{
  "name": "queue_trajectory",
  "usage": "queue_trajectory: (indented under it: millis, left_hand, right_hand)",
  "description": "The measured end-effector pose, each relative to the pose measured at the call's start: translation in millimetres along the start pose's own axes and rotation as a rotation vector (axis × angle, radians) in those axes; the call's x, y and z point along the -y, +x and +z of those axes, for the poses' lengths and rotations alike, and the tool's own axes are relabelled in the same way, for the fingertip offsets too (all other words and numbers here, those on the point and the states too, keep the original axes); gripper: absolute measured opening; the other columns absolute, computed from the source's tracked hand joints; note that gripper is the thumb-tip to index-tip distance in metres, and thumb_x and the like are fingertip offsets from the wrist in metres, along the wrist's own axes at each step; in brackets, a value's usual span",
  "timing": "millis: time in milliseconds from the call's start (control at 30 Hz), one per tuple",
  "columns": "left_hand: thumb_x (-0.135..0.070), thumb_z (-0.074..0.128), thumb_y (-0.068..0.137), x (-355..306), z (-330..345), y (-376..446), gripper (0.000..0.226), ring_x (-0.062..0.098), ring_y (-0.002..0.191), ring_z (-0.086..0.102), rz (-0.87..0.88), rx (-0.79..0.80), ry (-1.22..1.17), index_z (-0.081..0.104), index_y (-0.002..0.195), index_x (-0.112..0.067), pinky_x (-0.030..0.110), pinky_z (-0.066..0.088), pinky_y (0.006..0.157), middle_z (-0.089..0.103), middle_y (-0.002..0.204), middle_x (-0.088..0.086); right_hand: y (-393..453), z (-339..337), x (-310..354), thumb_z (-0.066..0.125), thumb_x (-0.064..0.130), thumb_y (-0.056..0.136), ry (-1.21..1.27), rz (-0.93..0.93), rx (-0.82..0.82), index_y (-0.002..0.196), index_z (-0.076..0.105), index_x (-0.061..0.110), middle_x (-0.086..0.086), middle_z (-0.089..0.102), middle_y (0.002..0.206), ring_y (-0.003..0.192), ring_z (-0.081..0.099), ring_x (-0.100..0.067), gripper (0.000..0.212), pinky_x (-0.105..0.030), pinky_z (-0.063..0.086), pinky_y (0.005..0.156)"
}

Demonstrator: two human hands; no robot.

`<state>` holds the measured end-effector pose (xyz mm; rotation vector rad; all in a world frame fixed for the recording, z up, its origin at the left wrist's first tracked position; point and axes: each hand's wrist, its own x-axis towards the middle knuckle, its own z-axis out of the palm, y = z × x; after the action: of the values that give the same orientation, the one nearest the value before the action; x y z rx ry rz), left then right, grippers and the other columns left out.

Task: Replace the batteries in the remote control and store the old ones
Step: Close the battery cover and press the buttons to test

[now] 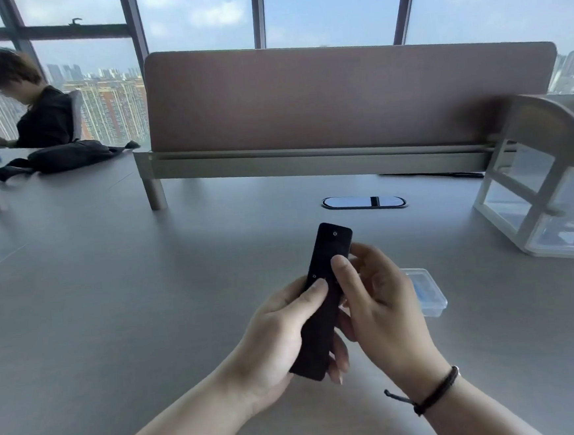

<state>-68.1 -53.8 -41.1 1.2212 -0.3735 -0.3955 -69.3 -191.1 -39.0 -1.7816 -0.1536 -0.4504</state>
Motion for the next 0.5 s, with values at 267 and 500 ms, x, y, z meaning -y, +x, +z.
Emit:
queue_trajectory:
  millis: [267,500]
  left_hand:
    - [-0.025,0.046,0.095,11,10,-2,0.027,0.030,0.048,0.054,0.087,-0.064,0.038,0.057,0.093,-0.001,0.035,0.049,0.046,0.059,0.072,0.018]
    - [-0.023,0.043,0.096,15,16,-4,0.028,0.028,0.043,0.050,0.143,-0.072,0.042,0.049,0.095,0.004,0.031,0.045,0.043,0.055,0.064,0.017]
  right_hand:
    - [1,-4,6,0.050,0.025,0.102,0.219,0.187,0.134,0.089,0.065,0.003,-0.015,0.054,0.059,0.035,0.042,-0.018,0.030,-0.027,0.034,0.040]
    - [-1,-4,10,0.043,0.027,0.104,0.230,0.232,0.183,0.089,0.046,-0.010,-0.003,0.043,0.042,0.022,0.042,-0.023,0.040,-0.020,0.029,0.031]
